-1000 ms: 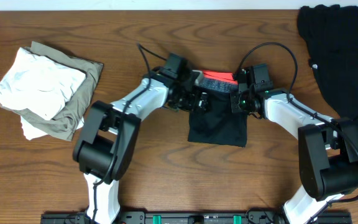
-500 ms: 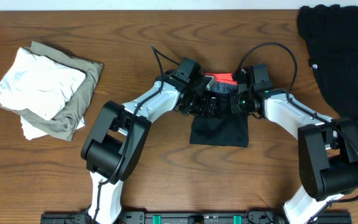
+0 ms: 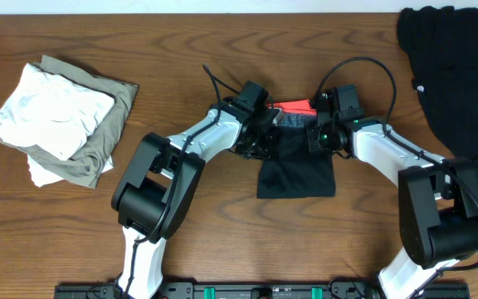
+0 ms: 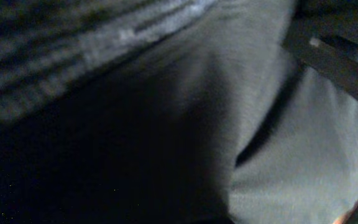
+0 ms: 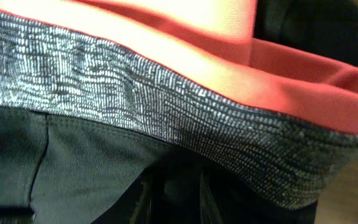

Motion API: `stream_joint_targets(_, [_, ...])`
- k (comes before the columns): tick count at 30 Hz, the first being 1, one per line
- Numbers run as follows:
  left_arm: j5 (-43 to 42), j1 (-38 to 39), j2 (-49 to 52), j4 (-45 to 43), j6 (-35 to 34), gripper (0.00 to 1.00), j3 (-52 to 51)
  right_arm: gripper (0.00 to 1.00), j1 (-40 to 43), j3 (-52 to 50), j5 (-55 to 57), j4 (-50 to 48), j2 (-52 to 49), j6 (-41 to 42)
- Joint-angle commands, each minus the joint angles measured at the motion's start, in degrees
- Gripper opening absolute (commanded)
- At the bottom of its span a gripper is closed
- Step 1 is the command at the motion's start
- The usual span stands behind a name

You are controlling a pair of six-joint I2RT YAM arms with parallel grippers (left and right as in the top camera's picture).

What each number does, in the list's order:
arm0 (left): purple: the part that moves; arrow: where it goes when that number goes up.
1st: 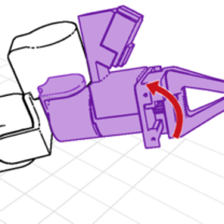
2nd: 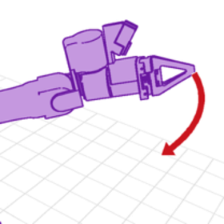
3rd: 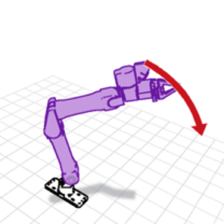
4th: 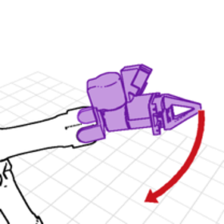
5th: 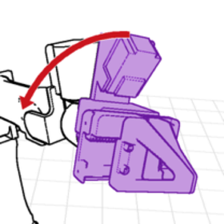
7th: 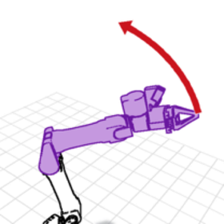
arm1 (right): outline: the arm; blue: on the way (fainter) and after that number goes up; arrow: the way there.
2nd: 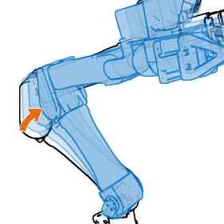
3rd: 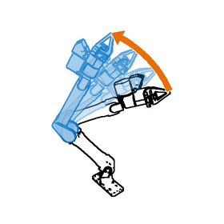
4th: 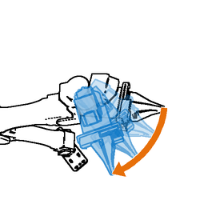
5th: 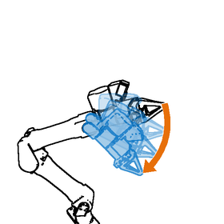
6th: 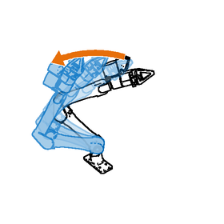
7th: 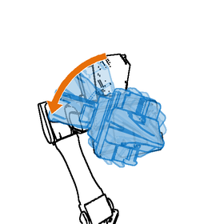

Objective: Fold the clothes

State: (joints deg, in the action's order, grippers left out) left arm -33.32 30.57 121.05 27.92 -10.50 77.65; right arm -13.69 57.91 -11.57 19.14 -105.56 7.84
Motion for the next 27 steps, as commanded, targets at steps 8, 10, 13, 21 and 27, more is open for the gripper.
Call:
stream_joint_targets(8, [30.10,-9.07,-3.10,17.29,2.78,0.06,0.83,0.27,5.09,4.44,0.20,11.69,16.35,-1.27])
stream_joint_targets(10, [33.46,-11.47,-5.22,20.06,4.83,0.06,1.95,0.26,5.99,4.79,0.17,13.60,19.85,-1.27])
stream_joint_targets(13, [39.54,-15.52,-8.09,22.47,6.01,0.05,2.97,0.25,7.19,4.79,0.20,15.89,24.44,-1.29])
stream_joint_targets(21, [55.12,-23.69,-13.16,22.16,8.41,0.06,3.69,0.26,7.89,4.79,0.22,20.04,29.51,-3.21])
stream_joint_targets(27, [57.18,-28.20,-14.80,21.88,9.46,0.06,6.97,0.25,7.89,4.79,0.20,21.46,29.49,-3.21])
